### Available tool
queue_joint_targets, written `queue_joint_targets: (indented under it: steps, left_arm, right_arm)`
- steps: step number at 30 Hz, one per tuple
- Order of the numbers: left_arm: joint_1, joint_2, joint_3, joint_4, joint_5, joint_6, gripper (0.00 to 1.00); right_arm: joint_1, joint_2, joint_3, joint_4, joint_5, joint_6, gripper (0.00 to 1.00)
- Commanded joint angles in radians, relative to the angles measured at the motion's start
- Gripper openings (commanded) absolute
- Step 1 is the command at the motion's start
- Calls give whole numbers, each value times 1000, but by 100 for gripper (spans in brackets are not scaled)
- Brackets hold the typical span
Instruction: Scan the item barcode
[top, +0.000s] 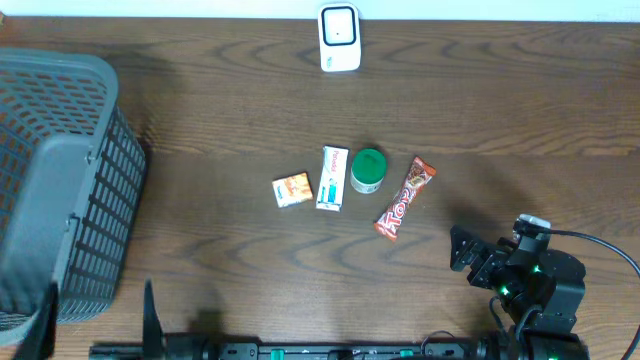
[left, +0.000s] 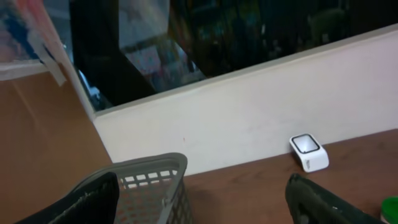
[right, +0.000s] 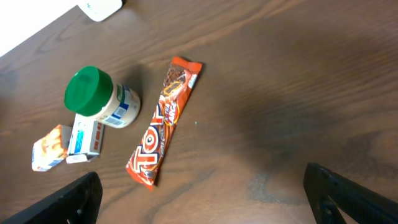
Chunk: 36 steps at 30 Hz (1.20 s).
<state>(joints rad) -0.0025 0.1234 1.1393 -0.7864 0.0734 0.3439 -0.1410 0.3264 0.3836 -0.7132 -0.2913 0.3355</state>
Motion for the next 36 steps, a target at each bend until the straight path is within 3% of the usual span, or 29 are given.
queue_joint_targets:
  steps: [1, 6, 14, 18, 20, 26, 31, 34, 36]
  left_arm:
    - [-6, -109, -109, -33, 12, -44, 86]
    - [-8, -107, -238, -79, 13, -55, 86]
    - [-8, -107, -410, 95, 12, -143, 86]
    - [-8, -107, -529, 179, 12, -227, 86]
    - [-8, -107, -634, 254, 1, -270, 86]
    - [-8, -106, -776, 345, -14, -375, 86]
    - [-8, -106, -824, 347, -14, -384, 86]
    - [-8, -106, -836, 343, -14, -384, 86]
    - [-8, -106, -841, 335, -14, -383, 86]
  right_arm:
    - [5, 1, 29, 2, 2, -24, 99]
    - [5, 74, 118, -37, 26, -87, 99]
    - [39, 442, 399, -180, 58, -116, 99]
    - [171, 669, 598, -217, 63, -109, 99]
    - [337, 848, 769, -253, 137, -97, 99]
    - [547, 1030, 930, -259, 89, -97, 99]
    - [626, 1124, 943, -153, 106, -29, 99]
    - [623, 1204, 1007, -208, 169, 113, 99]
    - [615, 1260, 1059, -246, 208, 114, 99]
